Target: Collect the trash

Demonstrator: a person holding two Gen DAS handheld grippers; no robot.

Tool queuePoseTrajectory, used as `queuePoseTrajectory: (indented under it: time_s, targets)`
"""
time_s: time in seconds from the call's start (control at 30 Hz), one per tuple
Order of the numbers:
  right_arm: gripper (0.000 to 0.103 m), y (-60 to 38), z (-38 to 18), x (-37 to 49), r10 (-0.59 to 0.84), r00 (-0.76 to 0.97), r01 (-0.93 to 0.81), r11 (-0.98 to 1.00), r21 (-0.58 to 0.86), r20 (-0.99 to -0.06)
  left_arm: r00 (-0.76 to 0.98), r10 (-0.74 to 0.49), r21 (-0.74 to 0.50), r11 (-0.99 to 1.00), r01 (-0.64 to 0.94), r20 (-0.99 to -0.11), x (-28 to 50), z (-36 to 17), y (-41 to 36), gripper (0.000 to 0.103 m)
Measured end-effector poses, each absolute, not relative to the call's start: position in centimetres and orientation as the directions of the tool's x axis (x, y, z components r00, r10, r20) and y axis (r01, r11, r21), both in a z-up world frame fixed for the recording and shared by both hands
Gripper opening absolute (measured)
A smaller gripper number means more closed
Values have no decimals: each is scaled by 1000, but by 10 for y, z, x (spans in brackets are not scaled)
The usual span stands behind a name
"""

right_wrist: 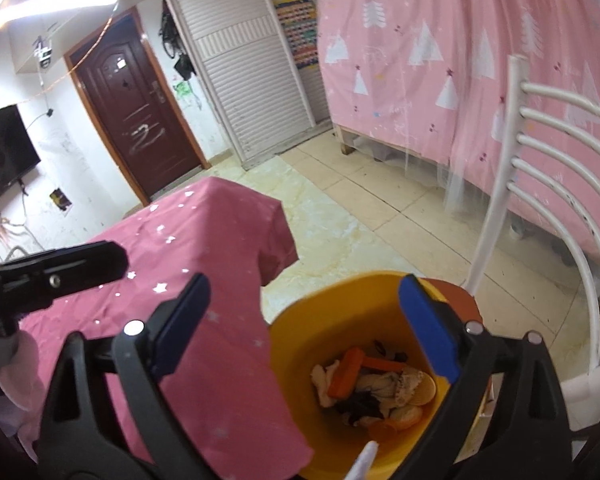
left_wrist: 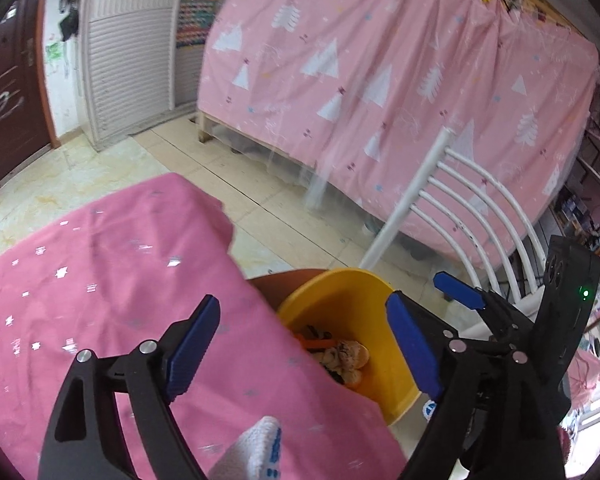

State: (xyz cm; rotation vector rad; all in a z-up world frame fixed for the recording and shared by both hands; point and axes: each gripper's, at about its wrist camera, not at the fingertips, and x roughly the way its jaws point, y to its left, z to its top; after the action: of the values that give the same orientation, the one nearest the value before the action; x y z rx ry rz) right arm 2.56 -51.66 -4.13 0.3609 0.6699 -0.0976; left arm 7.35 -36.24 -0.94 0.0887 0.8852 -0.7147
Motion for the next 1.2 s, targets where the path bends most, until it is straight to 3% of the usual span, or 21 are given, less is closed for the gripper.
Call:
queuePoseTrajectory:
  time_s: [0.33, 1.2]
  targets:
    - [97, -457, -24, 57, 69, 779, 92, 971, 223, -623, 551, -447, -188, 866, 463, -705, 89, 1, -284, 89]
    - [97, -313, -1, 96, 284, 776, -225, 959, 174, -563, 780, -64, -52, 998, 41, -623, 96, 11, -126, 90]
